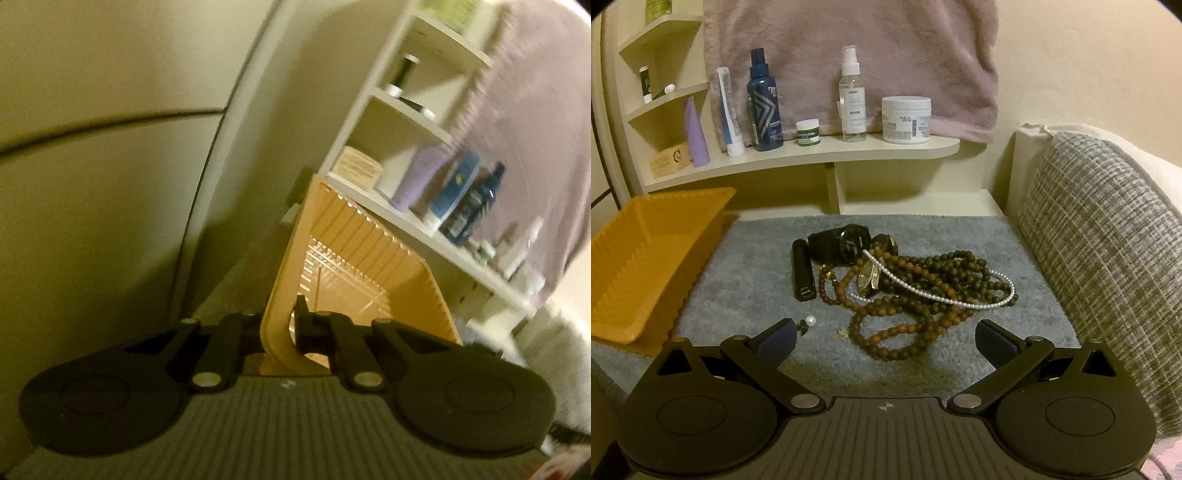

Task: Organize jewelry
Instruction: 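Grasp the orange tray rim with the left tool and tilt it up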

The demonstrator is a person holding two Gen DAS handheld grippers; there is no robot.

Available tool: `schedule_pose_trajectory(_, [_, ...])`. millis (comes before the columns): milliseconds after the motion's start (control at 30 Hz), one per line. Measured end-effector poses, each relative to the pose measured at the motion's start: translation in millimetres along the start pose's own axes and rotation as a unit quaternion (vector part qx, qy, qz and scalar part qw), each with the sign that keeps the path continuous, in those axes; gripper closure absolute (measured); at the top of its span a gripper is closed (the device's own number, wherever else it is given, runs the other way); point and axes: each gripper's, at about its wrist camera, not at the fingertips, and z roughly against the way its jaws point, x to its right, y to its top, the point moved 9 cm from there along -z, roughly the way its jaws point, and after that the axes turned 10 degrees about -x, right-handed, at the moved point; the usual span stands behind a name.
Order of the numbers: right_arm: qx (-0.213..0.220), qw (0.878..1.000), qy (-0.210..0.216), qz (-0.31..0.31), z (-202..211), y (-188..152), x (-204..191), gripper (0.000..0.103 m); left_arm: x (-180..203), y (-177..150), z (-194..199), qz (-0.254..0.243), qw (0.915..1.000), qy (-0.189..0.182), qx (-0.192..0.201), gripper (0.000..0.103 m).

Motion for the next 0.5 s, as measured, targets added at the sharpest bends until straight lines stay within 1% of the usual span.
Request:
schedule_pose_trajectory(100, [0.007,1.000,0.019,0.002,-1.3,-2.3,-4.1,0.001,16.3,4.5,8.9,-0.057,0.9981,0.024,0.007,0.096])
schedule_pose_trajectory(133, [0.011,1.000,0.029,0.006,-2.0,-2.5,-7.8,0.002,21.2,5.4,11.7,-0.074,0.9968,0.029,0.010,0.096])
schedule_pose_trajectory(167, [0.015,0.999,0.040,0.015,-3.1,-2.7,-13.1,0.013,27.3,6.5,14.5,-0.096,0.9946,0.038,0.012,0.096])
schedule_pose_trajectory(233, [0.014,0.998,0.055,0.039,-10.1,-3.2,-25.8,0.026,37.6,7.8,19.9,-0.132,0.9897,0.052,0.019,0.096])
schedule_pose_trajectory(300, [0.016,0.996,0.067,0.053,-16.5,-2.9,-35.4,0.031,48.5,9.1,24.0,-0.167,0.9836,0.065,0.025,0.096])
schedule_pose_trajectory(367, [0.020,0.995,0.076,0.070,-22.9,-1.6,-45.2,0.043,57.6,10.0,26.5,-0.193,0.9778,0.075,0.031,0.096])
schedule_pose_trajectory(500, [0.024,0.991,0.076,0.105,-40.7,-0.4,-61.8,0.054,70.1,12.6,28.0,-0.229,0.9690,0.086,0.036,0.096])
